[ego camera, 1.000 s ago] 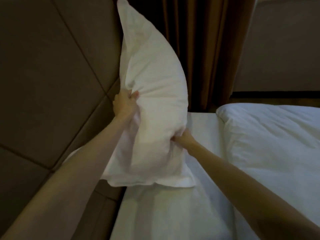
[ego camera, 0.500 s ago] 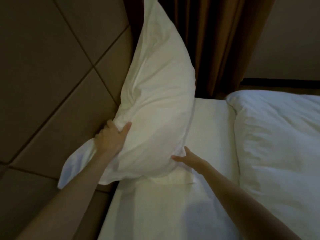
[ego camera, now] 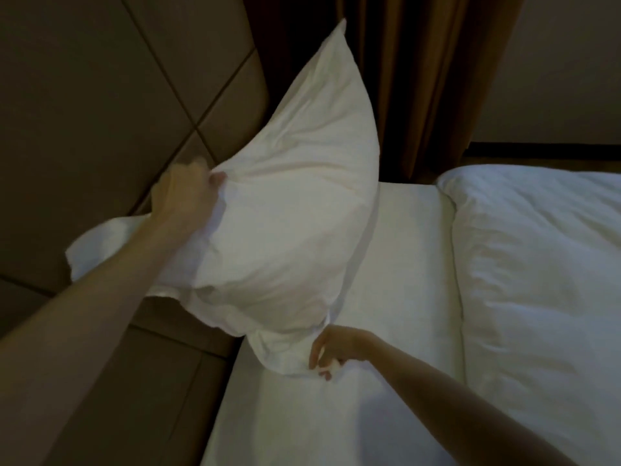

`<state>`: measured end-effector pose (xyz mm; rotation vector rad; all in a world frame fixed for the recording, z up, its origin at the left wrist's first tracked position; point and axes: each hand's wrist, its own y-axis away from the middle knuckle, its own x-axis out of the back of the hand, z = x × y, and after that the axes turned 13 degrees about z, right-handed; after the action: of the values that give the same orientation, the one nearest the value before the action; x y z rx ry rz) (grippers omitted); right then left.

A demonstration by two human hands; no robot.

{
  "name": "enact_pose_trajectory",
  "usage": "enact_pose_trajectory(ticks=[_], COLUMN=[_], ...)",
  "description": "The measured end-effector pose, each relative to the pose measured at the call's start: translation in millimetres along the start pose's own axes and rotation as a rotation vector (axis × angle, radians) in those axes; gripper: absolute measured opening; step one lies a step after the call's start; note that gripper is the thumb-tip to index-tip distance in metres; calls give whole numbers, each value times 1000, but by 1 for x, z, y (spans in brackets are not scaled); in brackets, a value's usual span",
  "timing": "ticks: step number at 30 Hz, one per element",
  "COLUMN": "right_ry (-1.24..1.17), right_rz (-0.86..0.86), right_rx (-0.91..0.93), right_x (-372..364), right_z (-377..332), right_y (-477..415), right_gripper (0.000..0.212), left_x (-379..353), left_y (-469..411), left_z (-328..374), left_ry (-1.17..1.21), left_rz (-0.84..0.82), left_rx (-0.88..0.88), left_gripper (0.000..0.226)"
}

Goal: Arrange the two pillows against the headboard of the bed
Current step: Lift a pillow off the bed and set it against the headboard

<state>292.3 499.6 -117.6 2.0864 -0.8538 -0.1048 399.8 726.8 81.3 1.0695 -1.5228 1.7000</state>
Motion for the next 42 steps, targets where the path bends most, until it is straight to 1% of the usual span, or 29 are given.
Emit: enact_pose_trajectory(ticks=[2,3,4,5,7,9,10,11,13,14,15,17,18,19,20,23,24,26,27,28,29,30,31,33,37,40,42], right_ry=[-27,-14,7,10,-166,-332,-384,-439,-561,-619,-668,-729,-749,-765,-774,-825,-854,-891,-893,-886,-871,-855,-837,-787,-723,-688,-664], right_rz=[85,152,247,373,605,745,794,840,911,933,946,953,937,912,883,779,730,608,548,500,468,444,428,417,446,477,490], right_rx=[-81,-93,-86,-60,-30,32,69,112,172,191,207,237,243,233,210,119,87,31,1,-26,-43,-53,-59,-60,-34,-14,2], right_x=[-2,-1,3,7,18,30,37,43,52,56,59,61,60,57,53,43,40,37,36,35,34,35,36,39,42,39,39], right_z=[0,2,4,7,7,0,-5,-12,-24,-31,-35,-42,-44,-47,-48,-44,-41,-34,-30,-26,-23,-20,-17,-12,-15,-25,-33], right_y=[1,2,1,-1,-1,-1,-1,-2,-3,-4,-6,-14,-18,-21,-25,-31,-31,-29,-27,-24,-21,-19,-16,-8,14,40,59], right_gripper=[36,38,40,42,48,60,64,67,69,68,66,62,62,64,67,77,80,84,86,87,87,86,84,74,56,47,34], left_x=[-1,-3,-5,-7,-12,-16,-18,-22,-33,-42,-51,-66,-70,-71,-70,-63,-58,-49,-49,-50,-52,-55,-58,-59,-44,-19,-5], left_y=[19,31,41,49,55,55,55,54,58,61,66,76,82,88,94,100,96,85,81,81,84,89,96,114,140,158,166], left_z=[-4,-4,-4,-3,2,12,19,27,37,37,33,14,5,-3,-9,-12,-7,5,11,15,19,20,18,8,-14,-24,-28], left_ry=[-83,-94,-97,-104,-109,-29,24,55,59,55,51,61,76,85,79,-6,-58,-141,-126,-71,-9,40,63,43,-38,-49,-36], left_rz=[-156,-235,-280,-275,-146,-9,19,12,-82,-152,-229,-338,-350,-338,-319,-338,-338,-280,-243,-228,-251,-296,-342,-350,-259,-255,-268], left_rx=[47,59,54,24,-72,-212,-297,-387,-507,-502,-448,-228,-115,-38,0,9,-13,-99,-140,-169,-180,-156,-102,-20,-41,-44,-21], left_gripper=[40,41,40,37,33,38,43,47,53,55,56,63,67,69,70,63,58,47,44,46,52,58,63,68,64,58,51])
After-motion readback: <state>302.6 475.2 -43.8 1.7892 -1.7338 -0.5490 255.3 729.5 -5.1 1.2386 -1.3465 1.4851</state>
